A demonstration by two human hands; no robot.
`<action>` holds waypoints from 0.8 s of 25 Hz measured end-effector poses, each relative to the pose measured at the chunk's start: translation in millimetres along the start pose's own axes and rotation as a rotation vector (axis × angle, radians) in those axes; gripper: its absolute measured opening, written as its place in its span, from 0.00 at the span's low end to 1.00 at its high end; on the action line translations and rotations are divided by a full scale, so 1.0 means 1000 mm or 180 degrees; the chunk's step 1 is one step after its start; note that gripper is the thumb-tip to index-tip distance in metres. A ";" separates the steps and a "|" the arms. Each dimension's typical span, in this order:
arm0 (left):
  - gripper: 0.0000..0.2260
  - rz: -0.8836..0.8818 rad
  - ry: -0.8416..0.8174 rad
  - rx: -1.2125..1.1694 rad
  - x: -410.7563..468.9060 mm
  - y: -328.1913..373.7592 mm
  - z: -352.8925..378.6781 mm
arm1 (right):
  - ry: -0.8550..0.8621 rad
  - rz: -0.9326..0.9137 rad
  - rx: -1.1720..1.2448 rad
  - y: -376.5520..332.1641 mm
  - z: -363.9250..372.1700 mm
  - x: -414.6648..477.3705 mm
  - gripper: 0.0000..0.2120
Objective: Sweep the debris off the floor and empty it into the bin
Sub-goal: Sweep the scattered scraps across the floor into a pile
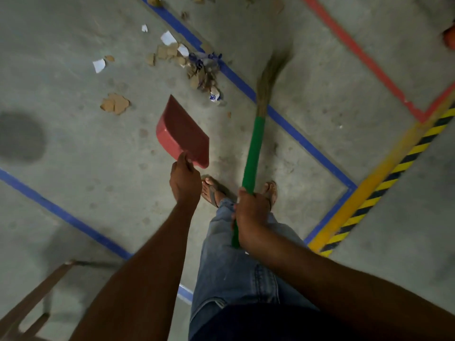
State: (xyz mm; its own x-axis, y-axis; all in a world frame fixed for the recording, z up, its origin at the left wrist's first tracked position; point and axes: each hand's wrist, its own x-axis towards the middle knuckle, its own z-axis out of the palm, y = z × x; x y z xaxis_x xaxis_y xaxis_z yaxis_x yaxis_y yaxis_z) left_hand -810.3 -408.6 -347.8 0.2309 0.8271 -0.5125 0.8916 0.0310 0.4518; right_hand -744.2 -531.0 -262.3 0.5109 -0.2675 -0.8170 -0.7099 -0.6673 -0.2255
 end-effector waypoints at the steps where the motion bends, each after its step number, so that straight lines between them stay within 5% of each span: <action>1: 0.16 0.0061 -0.0081 0.0015 -0.002 0.001 0.005 | 0.0068 0.0134 0.0002 0.017 -0.006 0.005 0.20; 4: 0.15 0.0082 -0.0261 0.0031 -0.008 -0.003 0.015 | -0.0411 0.0812 0.0084 0.041 -0.011 0.036 0.18; 7: 0.15 0.0093 -0.0188 0.0008 -0.015 -0.013 0.017 | -0.0819 0.0826 0.0169 0.032 -0.006 0.060 0.22; 10: 0.15 -0.0027 0.0055 -0.0070 -0.014 -0.030 0.009 | -0.0592 0.0583 0.0023 0.003 0.022 0.031 0.20; 14: 0.17 -0.0553 0.0597 -0.0459 -0.007 -0.045 -0.016 | -0.1333 0.0340 -0.0252 -0.048 0.092 0.015 0.13; 20: 0.15 -0.0765 0.1113 -0.0826 0.037 -0.052 -0.059 | -0.1448 -0.0833 -0.0333 -0.164 0.153 -0.002 0.13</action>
State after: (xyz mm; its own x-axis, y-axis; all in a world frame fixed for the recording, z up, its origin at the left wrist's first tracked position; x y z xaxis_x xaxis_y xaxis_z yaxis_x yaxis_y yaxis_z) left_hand -871.6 -346.1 -347.3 -0.1534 0.9167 -0.3689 0.7670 0.3459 0.5405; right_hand -702.8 -314.9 -304.8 0.3861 0.2301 -0.8933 -0.5228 -0.7433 -0.4174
